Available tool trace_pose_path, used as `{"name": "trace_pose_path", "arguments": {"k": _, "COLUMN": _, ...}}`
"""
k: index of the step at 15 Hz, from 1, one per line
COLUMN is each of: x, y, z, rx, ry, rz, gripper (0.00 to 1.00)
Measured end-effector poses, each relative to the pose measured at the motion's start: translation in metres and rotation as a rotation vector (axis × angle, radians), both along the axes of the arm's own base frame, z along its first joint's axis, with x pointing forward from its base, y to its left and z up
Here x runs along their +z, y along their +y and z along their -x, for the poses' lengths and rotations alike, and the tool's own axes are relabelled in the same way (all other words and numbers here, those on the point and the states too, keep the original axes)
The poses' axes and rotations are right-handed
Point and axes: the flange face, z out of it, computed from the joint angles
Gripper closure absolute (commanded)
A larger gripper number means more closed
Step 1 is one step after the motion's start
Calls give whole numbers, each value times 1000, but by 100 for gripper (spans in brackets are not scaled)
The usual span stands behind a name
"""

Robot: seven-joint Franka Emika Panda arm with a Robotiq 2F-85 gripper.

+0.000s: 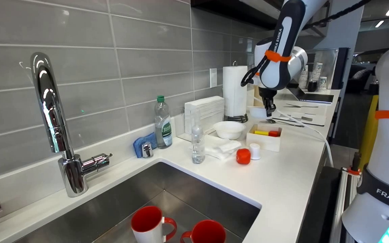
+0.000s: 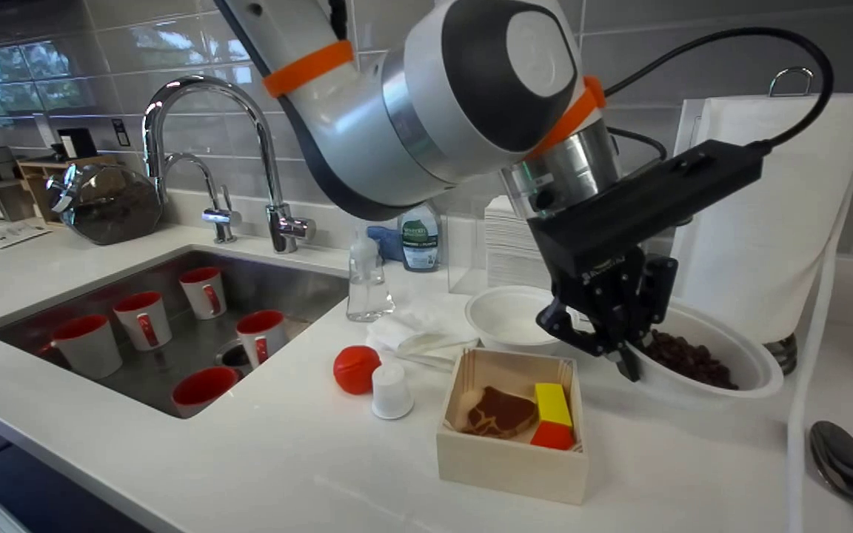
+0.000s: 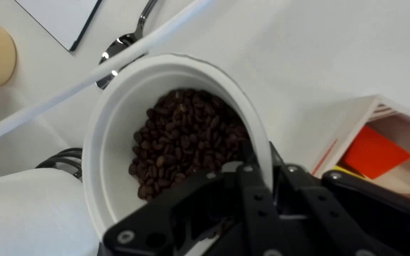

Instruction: Pour the beans in the bowl on the right into the bowl on the left

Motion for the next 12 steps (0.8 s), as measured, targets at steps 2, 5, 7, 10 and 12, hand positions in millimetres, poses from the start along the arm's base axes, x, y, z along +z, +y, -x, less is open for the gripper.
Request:
{"name": "trace_pose_path", "arguments": {"k": 2, "x": 10, "y": 13, "z": 2, "rx": 15, "ry": 9, "rz": -12, "gripper": 100}}
{"name": "trace_pose_path", "arguments": {"k": 5, "x": 20, "y": 30, "z": 2, "rx": 34, "ry": 11, "rz": -19, "gripper": 100}}
{"name": "trace_pose_path", "arguments": {"k": 7, "x": 23, "y": 42, "z": 3, "rx": 48, "ry": 24, "rz": -20, "gripper": 100}}
{"name": "trace_pose_path", "arguments": {"k": 10, "x": 28, "y": 68, "z": 7, "rx": 66, "ry": 42, "rz": -33, "gripper": 100}}
{"name": "trace_pose_path", "arguments": {"k": 12, "x": 40, "y": 90, "z": 10, "rx": 81, "ry": 38, "rz": -51, "gripper": 100}}
